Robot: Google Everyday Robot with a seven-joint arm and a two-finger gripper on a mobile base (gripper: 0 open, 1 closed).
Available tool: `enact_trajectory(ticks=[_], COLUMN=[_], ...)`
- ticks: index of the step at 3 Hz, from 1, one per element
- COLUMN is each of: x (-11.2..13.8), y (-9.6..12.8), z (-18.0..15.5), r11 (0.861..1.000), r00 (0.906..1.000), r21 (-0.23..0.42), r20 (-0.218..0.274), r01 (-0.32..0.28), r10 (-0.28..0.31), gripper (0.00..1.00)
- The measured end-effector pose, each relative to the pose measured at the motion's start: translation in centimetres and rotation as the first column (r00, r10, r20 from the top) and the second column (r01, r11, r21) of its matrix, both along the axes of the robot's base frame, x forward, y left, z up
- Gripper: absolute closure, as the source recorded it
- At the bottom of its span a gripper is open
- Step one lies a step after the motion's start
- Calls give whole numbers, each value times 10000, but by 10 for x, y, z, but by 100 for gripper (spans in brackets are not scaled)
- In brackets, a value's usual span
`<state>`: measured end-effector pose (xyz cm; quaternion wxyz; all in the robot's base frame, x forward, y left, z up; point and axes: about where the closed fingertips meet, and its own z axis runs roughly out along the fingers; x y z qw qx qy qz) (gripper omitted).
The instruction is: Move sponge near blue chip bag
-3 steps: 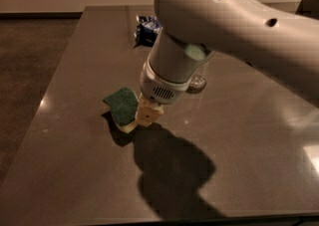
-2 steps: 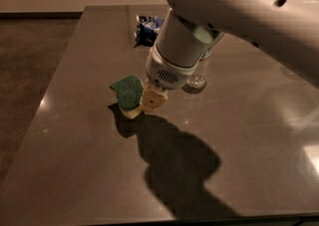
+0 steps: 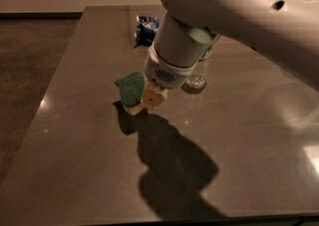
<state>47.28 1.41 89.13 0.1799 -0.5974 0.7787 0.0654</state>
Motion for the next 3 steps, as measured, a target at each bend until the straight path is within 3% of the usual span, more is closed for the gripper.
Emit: enact_trajectory(ticks=[1, 2, 3], x=[48, 78, 108], y=[-15, -23, -27], z=[13, 21, 17], r11=[9922, 9856, 9824], r00=[9891, 9805, 9783], r21=[93, 260, 358], r20=[780, 1005, 919], r01=[1247, 1671, 1832], r10=[-1250, -1689, -1858], gripper=[100, 100, 100])
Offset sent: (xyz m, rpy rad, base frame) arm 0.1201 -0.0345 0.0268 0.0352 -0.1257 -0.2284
